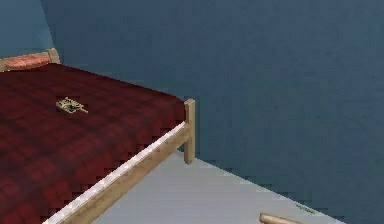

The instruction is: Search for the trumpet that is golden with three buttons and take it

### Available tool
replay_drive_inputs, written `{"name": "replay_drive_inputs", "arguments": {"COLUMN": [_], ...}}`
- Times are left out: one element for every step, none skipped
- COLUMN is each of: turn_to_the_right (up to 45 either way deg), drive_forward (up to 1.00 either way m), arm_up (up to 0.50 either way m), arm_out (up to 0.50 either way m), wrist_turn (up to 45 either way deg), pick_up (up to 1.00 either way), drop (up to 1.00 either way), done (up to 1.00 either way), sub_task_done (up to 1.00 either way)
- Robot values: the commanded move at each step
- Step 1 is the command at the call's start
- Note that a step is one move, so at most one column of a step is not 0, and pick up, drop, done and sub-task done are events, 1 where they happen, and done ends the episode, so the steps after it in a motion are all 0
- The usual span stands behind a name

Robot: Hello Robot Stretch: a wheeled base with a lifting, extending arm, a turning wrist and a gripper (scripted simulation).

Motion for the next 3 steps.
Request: {"name": "replay_drive_inputs", "arguments": {"turn_to_the_right": [-15.0, 0.0, -45.0], "drive_forward": [0.00, 0.60, 0.00], "arm_up": [0.00, 0.00, 0.00], "arm_out": [0.00, 0.00, 0.00], "wrist_turn": [0.0, 0.0, 0.0], "pick_up": [0.00, 0.00, 0.00], "drop": [0.00, 0.00, 0.00], "done": [0.00, 0.00, 0.00], "sub_task_done": [0.00, 0.00, 0.00]}}
